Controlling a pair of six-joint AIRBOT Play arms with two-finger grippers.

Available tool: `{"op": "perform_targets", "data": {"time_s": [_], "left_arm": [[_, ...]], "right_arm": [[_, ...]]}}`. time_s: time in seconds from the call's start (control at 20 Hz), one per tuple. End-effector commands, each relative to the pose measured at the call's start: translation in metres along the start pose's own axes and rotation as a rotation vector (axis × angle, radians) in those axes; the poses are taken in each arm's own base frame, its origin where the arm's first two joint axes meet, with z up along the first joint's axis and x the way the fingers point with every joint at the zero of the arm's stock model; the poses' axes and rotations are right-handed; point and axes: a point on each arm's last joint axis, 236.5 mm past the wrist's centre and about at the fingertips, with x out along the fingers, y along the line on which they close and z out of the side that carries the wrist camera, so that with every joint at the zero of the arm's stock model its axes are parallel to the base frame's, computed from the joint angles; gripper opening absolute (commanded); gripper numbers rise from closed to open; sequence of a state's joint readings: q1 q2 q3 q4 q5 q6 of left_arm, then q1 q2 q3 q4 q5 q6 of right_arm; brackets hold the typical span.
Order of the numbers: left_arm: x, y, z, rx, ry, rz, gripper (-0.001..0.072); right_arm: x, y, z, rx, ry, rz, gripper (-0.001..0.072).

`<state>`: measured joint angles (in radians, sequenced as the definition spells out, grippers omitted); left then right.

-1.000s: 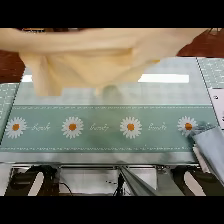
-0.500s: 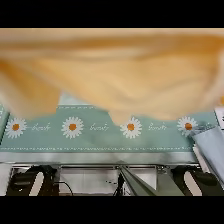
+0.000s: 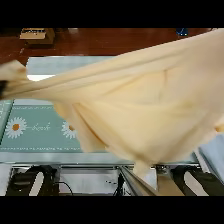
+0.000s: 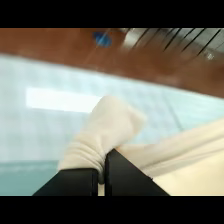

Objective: Fold the shirts.

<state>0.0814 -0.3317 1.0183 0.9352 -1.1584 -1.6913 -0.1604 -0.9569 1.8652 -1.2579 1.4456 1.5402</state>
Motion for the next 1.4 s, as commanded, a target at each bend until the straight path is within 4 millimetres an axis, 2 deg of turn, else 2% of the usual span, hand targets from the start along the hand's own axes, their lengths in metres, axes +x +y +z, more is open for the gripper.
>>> {"op": "perform_targets", "data": {"time_s": [0.0,0.1,0.15,0.3,0.45,0.55,0.65,0.7,0.75,0.85,0.9,0.95,1.0,1.05,1.1,1.15,1.2,1.25,1.3,1.35], "left_arm": [[0.054,0.064,-0.043,-0.138,0.128,0.089,0.0026],[0.084,0.099,-0.054,-0.161,0.153,0.139,0.0026],[0.099,0.117,-0.062,-0.189,0.180,0.167,0.0026],[0.139,0.161,-0.090,-0.264,0.297,0.239,0.0026],[0.179,0.199,-0.115,-0.364,0.360,0.296,0.0026],[0.203,0.214,-0.126,-0.452,0.359,0.307,0.0027],[0.220,0.225,-0.126,-0.524,0.320,0.317,0.0027],[0.225,0.228,-0.123,-0.541,0.297,0.310,0.0029],[0.229,0.228,-0.117,-0.540,0.271,0.296,0.0096],[0.230,0.229,-0.100,-0.500,0.229,0.284,0.0426],[0.226,0.229,-0.087,-0.471,0.224,0.271,0.0522],[0.219,0.231,-0.071,-0.430,0.223,0.255,0.0539],[0.206,0.236,-0.054,-0.390,0.231,0.247,0.0539],[0.189,0.247,-0.042,-0.376,0.252,0.265,0.0539],[0.168,0.262,-0.035,-0.365,0.285,0.301,0.0539],[0.142,0.281,-0.036,-0.378,0.332,0.358,0.0539],[0.120,0.298,-0.046,-0.424,0.372,0.410,0.0539],[0.103,0.309,-0.063,-0.479,0.418,0.437,0.0539],[0.094,0.314,-0.084,-0.544,0.458,0.442,0.0539],[0.091,0.312,-0.108,-0.597,0.503,0.432,0.0540]], "right_arm": [[0.126,-0.018,-0.032,0.062,0.239,0.099,0.0028],[0.198,-0.039,-0.055,0.121,0.322,0.105,0.0028],[0.225,-0.046,-0.067,0.149,0.351,0.109,0.0028],[0.289,-0.049,-0.089,0.254,0.375,0.169,0.0028],[0.332,-0.052,-0.101,0.346,0.363,0.209,0.0028],[0.347,-0.056,-0.117,0.365,0.398,0.208,0.0028],[0.355,-0.060,-0.129,0.369,0.423,0.201,0.0029],[0.357,-0.061,-0.132,0.359,0.426,0.203,0.0051],[0.358,-0.061,-0.131,0.349,0.423,0.205,0.0142],[0.352,-0.058,-0.123,0.350,0.407,0.228,0.0274],[0.342,-0.059,-0.115,0.337,0.392,0.239,0.0306],[0.330,-0.066,-0.107,0.300,0.375,0.229,0.0306],[0.313,-0.084,-0.098,0.250,0.359,0.184,0.0307],[0.294,-0.108,-0.095,0.210,0.359,0.109,0.0307],[0.270,-0.141,-0.099,0.164,0.394,-0.001,0.0309],[0.244,-0.174,-0.112,0.125,0.465,-0.114,0.0331],[0.216,-0.207,-0.134,0.104,0.572,-0.231,0.0365],[0.196,-0.229,-0.151,0.145,0.646,-0.297,0.0365],[0.188,-0.240,-0.165,0.230,0.671,-0.302,0.0365],[0.186,-0.240,-0.180,0.295,0.697,-0.265,0.0365]]}}
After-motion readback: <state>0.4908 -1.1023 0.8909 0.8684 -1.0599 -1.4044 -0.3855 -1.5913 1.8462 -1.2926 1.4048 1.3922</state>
